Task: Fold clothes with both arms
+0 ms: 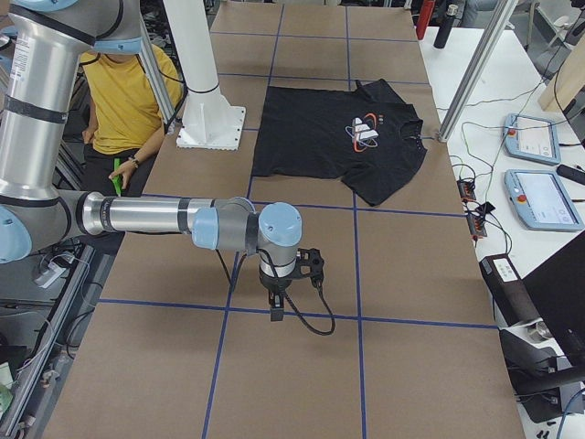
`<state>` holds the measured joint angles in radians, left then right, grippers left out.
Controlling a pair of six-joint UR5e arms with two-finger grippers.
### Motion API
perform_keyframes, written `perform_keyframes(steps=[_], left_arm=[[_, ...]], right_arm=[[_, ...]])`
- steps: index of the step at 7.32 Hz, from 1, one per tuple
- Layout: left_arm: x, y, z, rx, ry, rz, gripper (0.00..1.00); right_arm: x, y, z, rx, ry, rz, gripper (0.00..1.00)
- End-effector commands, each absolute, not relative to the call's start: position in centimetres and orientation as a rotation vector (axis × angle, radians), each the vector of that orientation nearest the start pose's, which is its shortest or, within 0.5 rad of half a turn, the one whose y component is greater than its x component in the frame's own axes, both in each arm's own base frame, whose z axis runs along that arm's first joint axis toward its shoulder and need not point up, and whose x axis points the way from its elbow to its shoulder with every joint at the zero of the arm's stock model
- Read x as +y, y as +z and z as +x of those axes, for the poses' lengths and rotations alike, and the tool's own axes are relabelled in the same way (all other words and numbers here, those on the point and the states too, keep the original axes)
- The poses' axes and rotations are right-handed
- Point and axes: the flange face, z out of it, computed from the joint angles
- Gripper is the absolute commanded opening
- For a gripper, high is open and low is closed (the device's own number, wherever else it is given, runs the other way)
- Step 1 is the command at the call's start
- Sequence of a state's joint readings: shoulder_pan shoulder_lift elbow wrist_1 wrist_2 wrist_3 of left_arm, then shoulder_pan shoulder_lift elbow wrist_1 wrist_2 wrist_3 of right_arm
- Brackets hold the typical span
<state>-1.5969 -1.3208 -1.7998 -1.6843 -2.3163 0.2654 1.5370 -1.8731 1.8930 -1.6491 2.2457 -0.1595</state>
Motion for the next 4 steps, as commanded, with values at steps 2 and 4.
perform_keyframes(steps=[2, 4], left_arm=[[-39.5, 64.2, -7.6, 0.725, 0.265, 0.205, 1.00], [-39.7, 62.8, -7.6, 0.721, 0.275, 0.231, 1.00]], right_arm=[[-36.4, 64.3, 5.9, -0.678, -0.165, -0.013, 1.00], [-36.5, 63.6, 5.8, -0.677, -0.167, 0.000, 1.00]])
